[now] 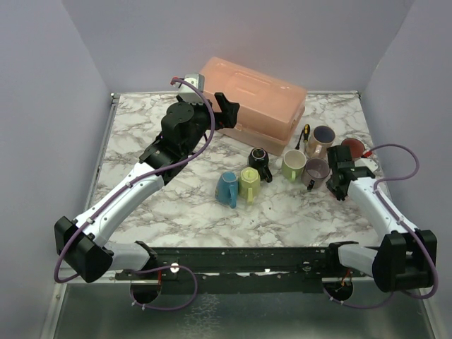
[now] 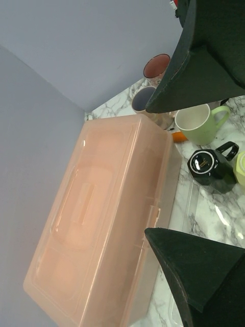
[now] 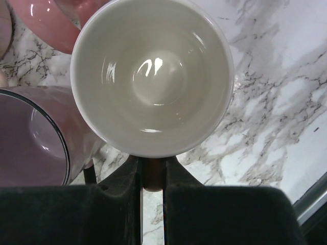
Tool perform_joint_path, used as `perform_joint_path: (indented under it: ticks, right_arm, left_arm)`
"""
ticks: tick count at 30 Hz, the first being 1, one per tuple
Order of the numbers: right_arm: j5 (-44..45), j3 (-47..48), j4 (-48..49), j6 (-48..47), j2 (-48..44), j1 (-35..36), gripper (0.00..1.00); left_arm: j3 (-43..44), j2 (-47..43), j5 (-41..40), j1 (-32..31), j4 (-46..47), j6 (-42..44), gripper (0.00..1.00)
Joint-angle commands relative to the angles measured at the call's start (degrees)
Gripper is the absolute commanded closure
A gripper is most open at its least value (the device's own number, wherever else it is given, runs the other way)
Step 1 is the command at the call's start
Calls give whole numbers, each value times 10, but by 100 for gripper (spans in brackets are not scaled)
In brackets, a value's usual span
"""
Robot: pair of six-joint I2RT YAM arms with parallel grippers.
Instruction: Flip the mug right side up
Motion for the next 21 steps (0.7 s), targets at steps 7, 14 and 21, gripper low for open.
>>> perform_joint_path:
  ticks: [7,14,21]
  right_arm:
    - [0,7,62,-38,29,-6,94]
    - [8,43,27,-38,17,-7,56]
    - [5,100,-13,-65,4,-7,47]
  left_arm:
    - [-8,-7,-14,2,-14,8,7]
    - [-7,4,-3,3,-34,18,4]
    - [-6,21,18,3,-79,22,1]
